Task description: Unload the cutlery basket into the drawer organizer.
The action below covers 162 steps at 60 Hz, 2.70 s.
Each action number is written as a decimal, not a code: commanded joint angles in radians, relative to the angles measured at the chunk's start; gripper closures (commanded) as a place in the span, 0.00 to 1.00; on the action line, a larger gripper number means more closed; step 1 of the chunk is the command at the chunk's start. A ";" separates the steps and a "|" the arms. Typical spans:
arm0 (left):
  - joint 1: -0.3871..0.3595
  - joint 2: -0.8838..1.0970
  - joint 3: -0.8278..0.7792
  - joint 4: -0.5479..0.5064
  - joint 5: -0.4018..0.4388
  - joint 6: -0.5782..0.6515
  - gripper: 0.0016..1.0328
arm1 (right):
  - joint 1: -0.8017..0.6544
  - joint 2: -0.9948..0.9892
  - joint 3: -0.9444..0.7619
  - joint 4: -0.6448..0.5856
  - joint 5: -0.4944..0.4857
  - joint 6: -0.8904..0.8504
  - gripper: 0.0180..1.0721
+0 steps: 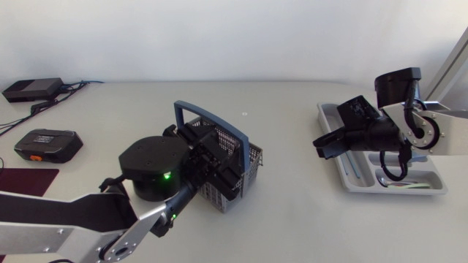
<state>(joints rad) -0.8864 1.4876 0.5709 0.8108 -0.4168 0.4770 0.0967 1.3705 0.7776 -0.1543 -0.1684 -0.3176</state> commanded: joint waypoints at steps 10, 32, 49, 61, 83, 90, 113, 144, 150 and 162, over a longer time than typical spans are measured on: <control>-0.029 -0.016 -0.034 -0.030 0.000 0.092 0.07 | 0.055 -0.008 0.017 -0.013 0.004 0.026 0.29; 0.087 -0.187 0.009 -0.414 0.245 -0.089 0.06 | 0.078 -0.011 0.043 -0.050 0.003 0.023 0.29; 0.343 -0.251 0.132 -0.763 0.378 -0.195 0.09 | 0.166 0.061 0.160 -0.113 -0.002 0.046 0.29; 0.471 -0.308 0.142 -0.880 0.437 -0.199 0.11 | 0.209 0.139 0.229 -0.129 -0.019 0.075 0.29; 0.736 -0.273 0.337 -1.113 0.745 -0.199 0.17 | 0.235 0.153 0.227 -0.134 -0.016 0.100 0.29; 0.724 -0.230 0.399 -1.136 0.753 -0.153 0.17 | 0.245 0.153 0.224 -0.137 -0.013 0.107 0.29; 0.627 -0.052 0.549 -1.233 0.647 -0.087 0.54 | 0.245 0.144 0.193 -0.142 -0.011 0.109 0.29; 0.532 0.131 0.690 -1.380 0.467 -0.094 0.68 | 0.245 0.137 0.172 -0.145 -0.011 0.103 0.29; 0.520 0.140 0.692 -1.378 0.438 -0.094 0.68 | 0.245 0.137 0.170 -0.145 -0.011 0.103 0.29; 0.484 0.158 0.675 -1.331 0.363 -0.094 0.68 | 0.245 0.137 0.172 -0.145 -0.011 0.104 0.29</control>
<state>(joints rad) -0.3897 1.6199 1.2335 -0.5331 -0.0360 0.3748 0.3340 1.5040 0.9737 -0.2890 -0.1825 -0.2314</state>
